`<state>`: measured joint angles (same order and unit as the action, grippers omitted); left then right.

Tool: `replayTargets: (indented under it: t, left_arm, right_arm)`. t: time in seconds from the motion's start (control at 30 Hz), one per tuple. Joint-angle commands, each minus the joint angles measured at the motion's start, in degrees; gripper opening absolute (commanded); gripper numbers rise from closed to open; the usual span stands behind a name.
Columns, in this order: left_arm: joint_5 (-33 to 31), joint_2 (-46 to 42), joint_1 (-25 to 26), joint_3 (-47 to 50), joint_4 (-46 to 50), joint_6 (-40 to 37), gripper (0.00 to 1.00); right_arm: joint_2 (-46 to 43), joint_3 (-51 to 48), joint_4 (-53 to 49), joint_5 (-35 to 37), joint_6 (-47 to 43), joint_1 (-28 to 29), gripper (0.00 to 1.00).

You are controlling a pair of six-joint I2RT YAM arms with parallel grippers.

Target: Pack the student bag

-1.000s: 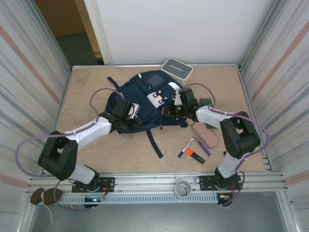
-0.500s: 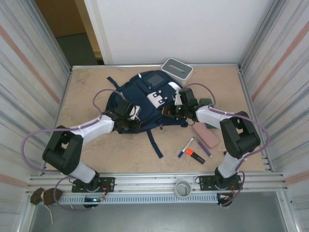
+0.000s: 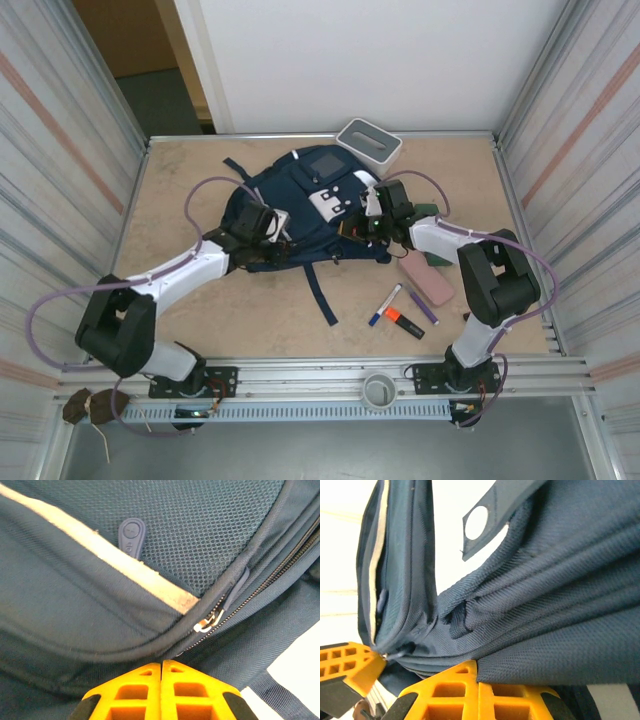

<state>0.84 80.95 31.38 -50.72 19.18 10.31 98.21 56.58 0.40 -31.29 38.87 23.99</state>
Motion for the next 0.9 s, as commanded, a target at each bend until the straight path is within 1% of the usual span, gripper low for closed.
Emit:
replayTargets:
  t: [0.0, 0.17, 0.27, 0.43, 0.47, 0.53, 0.57, 0.6, 0.67, 0.7, 0.77, 0.87]
  left_arm:
    - [-16.95, -1.74, -1.76, -0.11, 6.19, -0.05, 0.00]
    - [-19.28, -2.28, -1.76, -0.42, 7.52, 0.20, 0.00]
    - [-19.65, -2.16, -1.76, -0.96, 8.19, -0.50, 0.00]
    - [-22.80, -2.19, -0.79, -1.77, 9.96, -0.80, 0.00]
    - [-21.98, -2.66, -0.38, -1.97, 10.22, -1.04, 0.00]
    - [-14.12, -4.86, -0.35, -0.96, 7.40, -0.84, 0.00]
    - [-8.65, -6.60, -0.35, 0.18, 4.37, -0.23, 0.00]
    - [-4.47, -7.91, -0.36, 0.93, 1.87, 0.98, 0.00]
    - [2.50, -8.94, -0.35, 1.06, -0.85, 2.51, 0.00]
    - [4.83, -8.69, -0.22, 0.61, -1.16, 2.95, 0.00]
    - [6.19, -7.90, 0.17, 0.11, -0.87, 3.07, 0.00]
    - [2.58, -6.98, 0.66, 0.00, 1.35, 2.79, 0.00]
  right_arm:
    - [-0.63, 1.59, -6.09, 1.50, -4.76, -3.23, 0.00]
    - [-1.18, 2.28, -6.96, 1.25, -5.37, -4.16, 0.00]
    - [-0.77, 3.16, -7.61, 0.95, -5.74, -4.23, 0.00]
    - [-0.37, 3.89, -7.87, 1.83, -4.91, -4.56, 0.00]
    - [-0.43, 3.97, -7.81, 1.94, -4.56, -4.56, 0.00]
    - [-0.39, 4.05, -6.78, 1.15, -3.70, -4.18, 0.00]
    - [-0.27, 4.07, -6.08, 0.68, -3.33, -3.76, 0.00]
    - [-0.17, 4.28, -5.69, 0.32, -3.11, -3.15, 0.00]
    - [0.12, 4.72, -5.42, 0.41, -3.01, -2.12, 0.00]
    - [0.26, 4.86, -5.37, 0.54, -3.01, -1.65, 0.00]
    - [0.67, 4.95, -5.16, 0.62, -2.94, -1.32, 0.00]
    - [1.14, 4.59, -4.56, 0.58, -2.66, -1.30, 0.00]
